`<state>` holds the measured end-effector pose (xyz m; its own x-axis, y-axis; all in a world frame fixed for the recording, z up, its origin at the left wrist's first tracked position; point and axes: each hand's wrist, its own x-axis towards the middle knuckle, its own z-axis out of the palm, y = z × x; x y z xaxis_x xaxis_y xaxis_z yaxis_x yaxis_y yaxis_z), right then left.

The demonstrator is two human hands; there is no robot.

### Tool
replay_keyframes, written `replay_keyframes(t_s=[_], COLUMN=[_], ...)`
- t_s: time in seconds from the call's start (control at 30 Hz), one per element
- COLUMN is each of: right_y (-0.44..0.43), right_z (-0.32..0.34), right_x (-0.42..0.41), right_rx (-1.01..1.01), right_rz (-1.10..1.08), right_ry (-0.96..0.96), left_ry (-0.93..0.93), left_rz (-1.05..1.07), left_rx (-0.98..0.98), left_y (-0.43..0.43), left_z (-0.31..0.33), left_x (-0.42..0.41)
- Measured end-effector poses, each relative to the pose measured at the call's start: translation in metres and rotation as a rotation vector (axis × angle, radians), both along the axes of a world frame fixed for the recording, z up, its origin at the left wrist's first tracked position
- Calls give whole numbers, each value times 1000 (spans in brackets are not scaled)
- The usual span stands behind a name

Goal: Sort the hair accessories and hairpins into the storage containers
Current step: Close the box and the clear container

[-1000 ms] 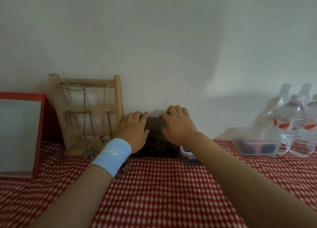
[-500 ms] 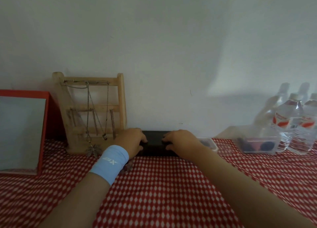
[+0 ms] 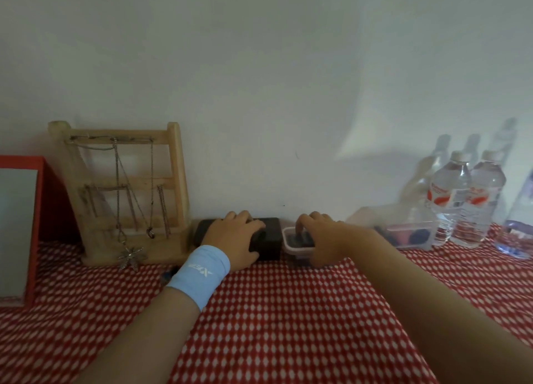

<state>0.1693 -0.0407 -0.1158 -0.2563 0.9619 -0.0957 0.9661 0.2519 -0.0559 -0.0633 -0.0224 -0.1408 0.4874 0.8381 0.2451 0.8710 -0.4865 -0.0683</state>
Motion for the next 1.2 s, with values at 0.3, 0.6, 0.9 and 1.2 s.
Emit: replay_keyframes(t_s=[0.3,0.6,0.9,1.2], right_y=[15,22,-18,-44], right_z=[-14,-24,-8,-28], right_x=[12,5,-66,-161], right_rx=[141,298,417,-87], right_rz=[6,-18,134,296], right_ry=[146,-7,133,407], left_ry=[-17,-61,-159,-301], left_rz=[24,10,187,384], left_rx=[5,-21,60,-304], left_y=[13,12,-44,-72], left_z=[4,-4,4,-22], left_x=[9,6,-55,-111])
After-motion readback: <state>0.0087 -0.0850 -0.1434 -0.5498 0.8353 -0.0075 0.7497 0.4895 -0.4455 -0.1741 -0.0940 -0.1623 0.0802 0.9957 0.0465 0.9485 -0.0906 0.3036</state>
